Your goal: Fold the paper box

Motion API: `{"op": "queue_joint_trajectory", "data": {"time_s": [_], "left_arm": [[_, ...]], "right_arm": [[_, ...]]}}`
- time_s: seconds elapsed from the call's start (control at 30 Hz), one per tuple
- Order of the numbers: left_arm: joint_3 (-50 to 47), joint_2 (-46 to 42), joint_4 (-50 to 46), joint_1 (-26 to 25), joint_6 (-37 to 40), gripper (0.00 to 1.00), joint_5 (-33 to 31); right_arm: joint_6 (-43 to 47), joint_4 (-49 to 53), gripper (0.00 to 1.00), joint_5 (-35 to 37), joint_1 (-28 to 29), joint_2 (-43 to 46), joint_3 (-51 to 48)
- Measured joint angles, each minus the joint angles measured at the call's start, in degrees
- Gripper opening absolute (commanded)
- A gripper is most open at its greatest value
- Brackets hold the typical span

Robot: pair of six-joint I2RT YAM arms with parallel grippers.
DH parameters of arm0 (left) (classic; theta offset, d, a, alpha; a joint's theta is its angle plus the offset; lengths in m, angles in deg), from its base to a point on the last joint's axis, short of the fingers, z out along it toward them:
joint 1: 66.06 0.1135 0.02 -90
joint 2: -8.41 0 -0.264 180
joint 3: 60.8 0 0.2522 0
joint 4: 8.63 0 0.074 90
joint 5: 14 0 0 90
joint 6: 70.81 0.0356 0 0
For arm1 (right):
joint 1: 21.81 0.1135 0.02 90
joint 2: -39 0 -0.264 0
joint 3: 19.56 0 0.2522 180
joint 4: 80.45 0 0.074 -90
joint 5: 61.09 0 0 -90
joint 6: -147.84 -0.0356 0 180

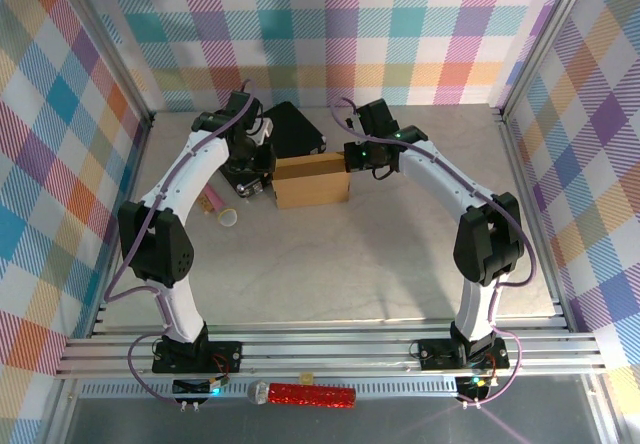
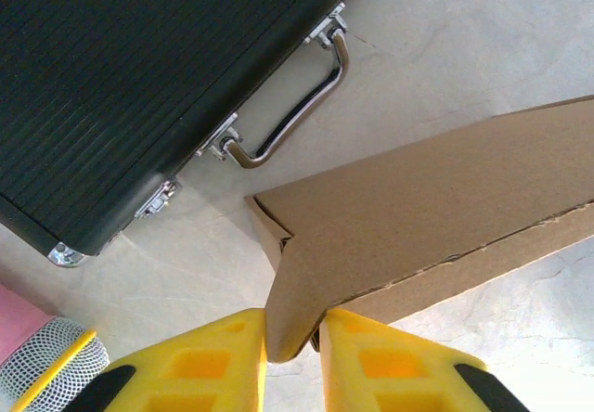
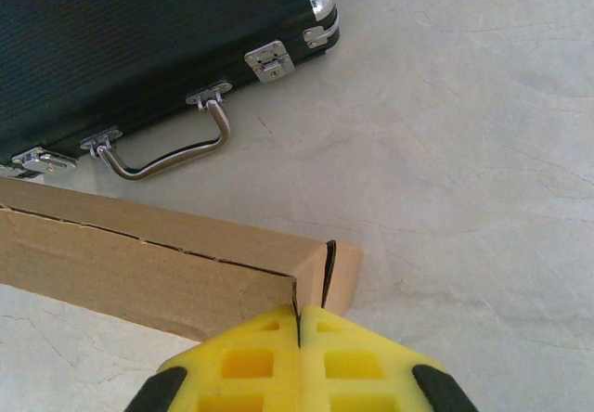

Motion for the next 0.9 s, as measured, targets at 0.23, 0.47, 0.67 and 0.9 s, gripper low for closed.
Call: {"op": "queue_joint_trajectory", "data": {"time_s": [0.23, 0.47, 0.67, 0.9], "left_arm": [[-0.15, 0.04, 0.66, 0.0, -0.07, 0.24, 0.13], [-3.17, 0.04, 3.72, 0.0, -0.04, 0.23, 0.07], [-10.99, -3.5, 10.23, 0.11, -0.39, 0.22, -0.11], [-16.15, -8.09, 16.41, 0.5, -1.79, 0.24, 0.39]], "right_arm": [[0.0, 0.2, 0.0, -0.15, -0.04, 0.0, 0.07], [-0.02, 0.68, 0.0, -0.5, -0.15, -0.7, 1.09], [-0.02, 1.36, 0.0, -1.25, -0.31, -1.36, 2.01], [-0.02, 2.32, 0.0, -2.03, -0.55, -1.57, 2.56]]}}
